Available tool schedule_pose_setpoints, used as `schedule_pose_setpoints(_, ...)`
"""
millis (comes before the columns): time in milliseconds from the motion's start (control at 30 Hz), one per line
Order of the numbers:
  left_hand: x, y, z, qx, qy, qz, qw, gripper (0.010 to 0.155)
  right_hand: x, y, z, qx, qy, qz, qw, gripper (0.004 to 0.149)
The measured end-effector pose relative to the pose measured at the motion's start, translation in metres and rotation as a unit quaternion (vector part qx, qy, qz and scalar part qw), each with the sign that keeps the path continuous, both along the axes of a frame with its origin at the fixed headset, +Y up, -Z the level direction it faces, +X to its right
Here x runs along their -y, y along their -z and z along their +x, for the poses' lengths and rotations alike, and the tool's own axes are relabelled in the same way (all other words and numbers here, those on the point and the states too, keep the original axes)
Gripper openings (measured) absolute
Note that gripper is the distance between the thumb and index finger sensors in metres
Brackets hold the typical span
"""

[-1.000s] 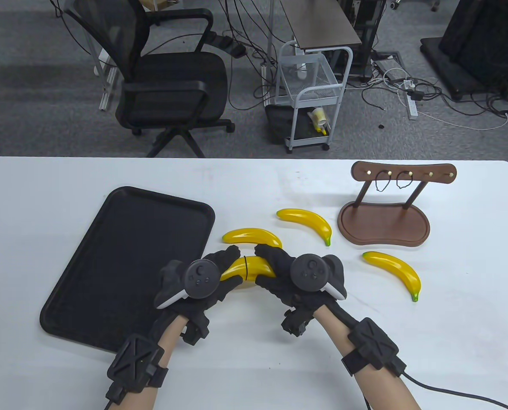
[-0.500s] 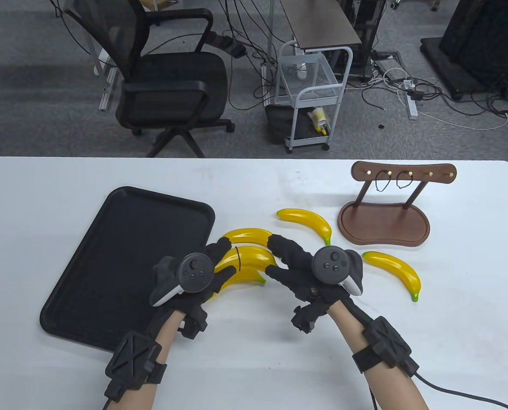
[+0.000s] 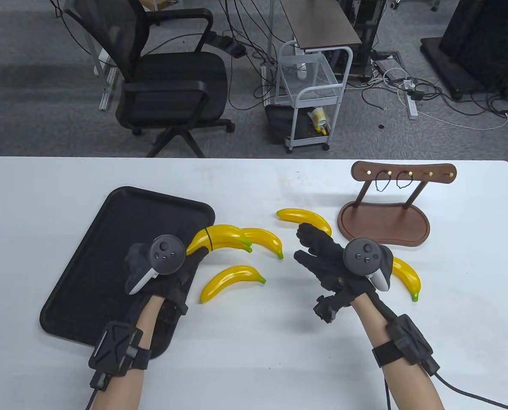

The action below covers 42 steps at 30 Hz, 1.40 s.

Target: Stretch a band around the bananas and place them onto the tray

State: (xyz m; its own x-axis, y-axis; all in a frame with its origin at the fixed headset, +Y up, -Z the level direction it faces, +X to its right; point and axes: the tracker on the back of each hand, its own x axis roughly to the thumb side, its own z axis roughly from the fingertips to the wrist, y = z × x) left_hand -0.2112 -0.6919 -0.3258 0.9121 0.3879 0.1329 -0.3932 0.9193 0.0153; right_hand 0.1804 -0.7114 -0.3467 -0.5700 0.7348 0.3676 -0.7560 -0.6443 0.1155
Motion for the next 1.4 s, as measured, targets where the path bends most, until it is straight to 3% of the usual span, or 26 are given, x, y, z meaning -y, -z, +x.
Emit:
schedule_pose_setpoints(433, 0.006, 0.022, -0.076, -0.104, -0.017, -0.008, 0.994, 0.066, 0.004, 0.004, 0.023, 0.029, 0.000, -0.005, 1.000, 0.068)
schedule_pose_setpoints(900, 0.054, 0.038, -0.155, -0.220, -0.053, -0.069, 0.972, 0.066, 0.006, 0.006, 0.033, 0.042, 0.006, -0.011, 0.999, 0.067)
schedule_pose_setpoints(1400, 0.095, 0.031, -0.184, -0.258, -0.091, -0.113, 0.955, 0.066, 0.008, 0.004, 0.034, 0.043, 0.000, -0.015, 0.999, 0.067)
